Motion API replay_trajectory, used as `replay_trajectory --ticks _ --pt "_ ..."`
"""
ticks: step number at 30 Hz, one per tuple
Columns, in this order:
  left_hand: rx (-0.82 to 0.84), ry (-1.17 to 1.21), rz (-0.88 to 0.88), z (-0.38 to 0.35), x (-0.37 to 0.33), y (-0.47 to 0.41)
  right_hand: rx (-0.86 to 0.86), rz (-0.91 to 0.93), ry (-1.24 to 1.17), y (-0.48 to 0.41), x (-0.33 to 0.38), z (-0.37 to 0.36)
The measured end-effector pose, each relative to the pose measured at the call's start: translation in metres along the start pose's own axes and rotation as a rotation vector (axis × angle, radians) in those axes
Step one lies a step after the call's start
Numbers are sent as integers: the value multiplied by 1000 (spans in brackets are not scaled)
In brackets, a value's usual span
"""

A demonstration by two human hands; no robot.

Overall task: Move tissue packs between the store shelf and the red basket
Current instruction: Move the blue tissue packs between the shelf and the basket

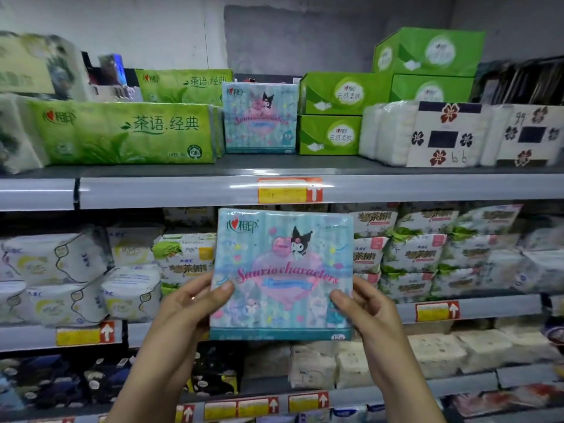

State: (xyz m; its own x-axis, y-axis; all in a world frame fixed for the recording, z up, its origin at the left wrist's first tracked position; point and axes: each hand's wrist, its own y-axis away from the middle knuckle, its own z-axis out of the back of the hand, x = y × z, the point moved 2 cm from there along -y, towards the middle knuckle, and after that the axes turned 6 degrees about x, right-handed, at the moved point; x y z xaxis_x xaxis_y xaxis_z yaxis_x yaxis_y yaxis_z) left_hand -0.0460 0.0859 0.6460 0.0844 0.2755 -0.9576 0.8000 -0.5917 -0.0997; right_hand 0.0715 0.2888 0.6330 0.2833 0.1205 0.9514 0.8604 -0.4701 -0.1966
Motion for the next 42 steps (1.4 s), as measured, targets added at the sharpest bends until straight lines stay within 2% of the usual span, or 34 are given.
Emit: replay_trajectory --ticks 4,11,14,18,25,28,34,38,42 --pt "-20 -36 -124 1 -28 -6 45 95 -8 -9 20 -9" --pt "50 -102 -388 -7 -88 -20 85 320 14 -34 70 -29" --pt "55 -131 -448 -7 -121 -33 141 426 21 -49 100 -43" --pt "73 -278 -488 -15 -162 -61 132 485 25 -84 133 -48" --pt "72 -546 -452 -27 -224 -125 185 518 155 -163 173 -47" --pt "81 -592 -449 -27 -236 -150 186 520 215 -193 181 -48" --pt "-1 -649 -440 -25 -250 -189 180 446 331 -251 189 -64" --pt "-95 -806 -386 -15 -261 -214 171 339 361 -279 194 -75" --pt "-75 -845 -336 -15 -261 -228 184 233 329 -297 189 -79"
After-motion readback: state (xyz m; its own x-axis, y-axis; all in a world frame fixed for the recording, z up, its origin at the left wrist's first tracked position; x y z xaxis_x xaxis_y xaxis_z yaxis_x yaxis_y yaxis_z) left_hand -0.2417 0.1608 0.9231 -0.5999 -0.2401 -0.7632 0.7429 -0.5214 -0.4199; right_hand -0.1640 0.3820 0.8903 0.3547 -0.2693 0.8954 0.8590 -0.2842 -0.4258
